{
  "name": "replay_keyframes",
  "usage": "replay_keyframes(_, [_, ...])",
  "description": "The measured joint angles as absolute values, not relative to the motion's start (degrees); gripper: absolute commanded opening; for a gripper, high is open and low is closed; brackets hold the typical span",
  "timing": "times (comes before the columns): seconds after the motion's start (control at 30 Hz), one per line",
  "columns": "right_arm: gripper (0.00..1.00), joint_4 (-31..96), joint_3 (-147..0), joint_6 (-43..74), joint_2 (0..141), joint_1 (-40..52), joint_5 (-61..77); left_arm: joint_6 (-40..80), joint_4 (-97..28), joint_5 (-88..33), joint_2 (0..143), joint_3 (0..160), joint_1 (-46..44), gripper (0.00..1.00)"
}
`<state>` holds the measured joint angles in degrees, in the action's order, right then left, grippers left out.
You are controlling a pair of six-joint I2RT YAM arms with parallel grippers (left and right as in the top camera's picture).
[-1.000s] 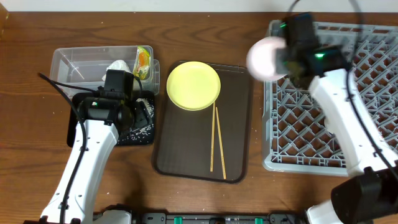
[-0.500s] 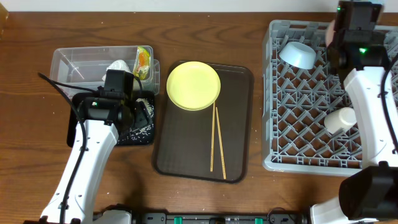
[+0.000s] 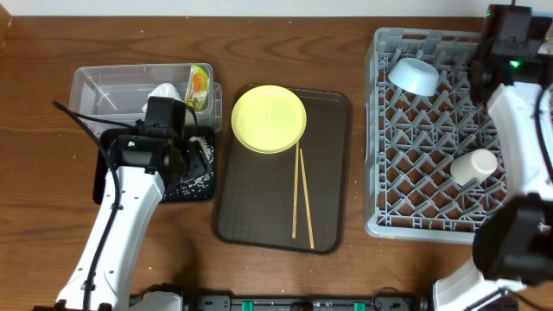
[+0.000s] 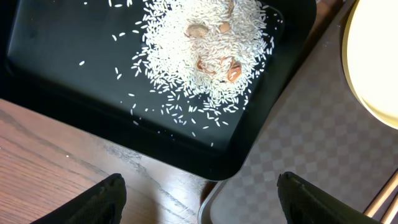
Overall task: Sort waste into correct bins and load items into the dishwasher rack
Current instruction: 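Lift the white bowl and carry it over the rack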
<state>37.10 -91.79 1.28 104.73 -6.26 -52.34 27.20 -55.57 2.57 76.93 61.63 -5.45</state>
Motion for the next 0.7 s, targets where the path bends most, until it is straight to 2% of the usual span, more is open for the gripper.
replay_keyframes(0.23, [0.01,38.3,-91.8,5.4,111.6,-6.3,-54.3,27.2,-55.6,2.6,76.9,61.6,-5.5,0.81])
replay_keyframes(0.7, [0.01,43.0,-91.8,11.8,112.1,-5.1,-54.9,27.2,-55.6,2.5,76.9,61.6,-5.5,0.81])
